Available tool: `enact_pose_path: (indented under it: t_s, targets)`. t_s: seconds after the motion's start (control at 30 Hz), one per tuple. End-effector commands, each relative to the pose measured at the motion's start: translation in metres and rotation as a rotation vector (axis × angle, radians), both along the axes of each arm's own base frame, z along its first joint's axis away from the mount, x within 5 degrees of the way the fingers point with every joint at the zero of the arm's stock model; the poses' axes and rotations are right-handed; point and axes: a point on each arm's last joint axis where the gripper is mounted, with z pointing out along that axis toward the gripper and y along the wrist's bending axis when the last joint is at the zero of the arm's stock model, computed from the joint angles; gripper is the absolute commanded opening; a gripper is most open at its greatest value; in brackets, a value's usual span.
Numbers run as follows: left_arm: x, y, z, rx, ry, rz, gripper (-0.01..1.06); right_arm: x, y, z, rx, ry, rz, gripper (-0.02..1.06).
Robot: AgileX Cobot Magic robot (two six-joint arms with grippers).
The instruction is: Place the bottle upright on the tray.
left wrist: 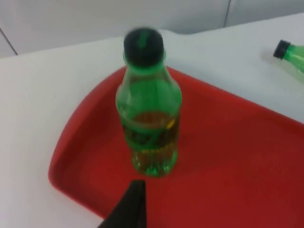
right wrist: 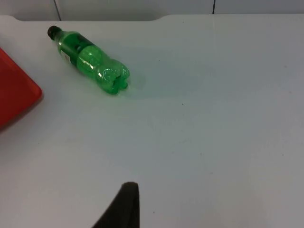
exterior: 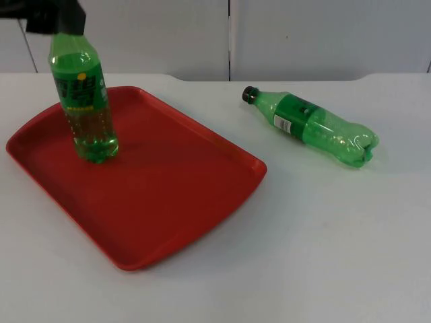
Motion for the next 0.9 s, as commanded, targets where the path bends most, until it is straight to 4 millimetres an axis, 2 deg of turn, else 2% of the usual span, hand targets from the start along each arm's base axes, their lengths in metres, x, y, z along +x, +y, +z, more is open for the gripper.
enact_pose_path:
  t_s: [0.0,0.17,0.23,0.87]
  targets:
    - [-0.013,0.001,-0.002,-0.03,-0.029,-0.004,1.05,0.0,0.0,-0.002,-0.008,-0.001,-0.001,1.04]
    - [-0.04,0.007,-0.005,-0.076,-0.026,0.011,1.05,0.0,0.0,-0.002,-0.008,-0.001,-0.001,1.04]
    - [-0.044,0.009,-0.004,-0.083,-0.032,0.012,1.05,0.0,0.0,-0.002,-0.008,-0.001,-0.001,1.04]
    - [-0.114,0.028,0.037,-0.113,-0.162,-0.011,1.05,0.0,0.0,-0.002,-0.008,-0.001,-0.001,1.04]
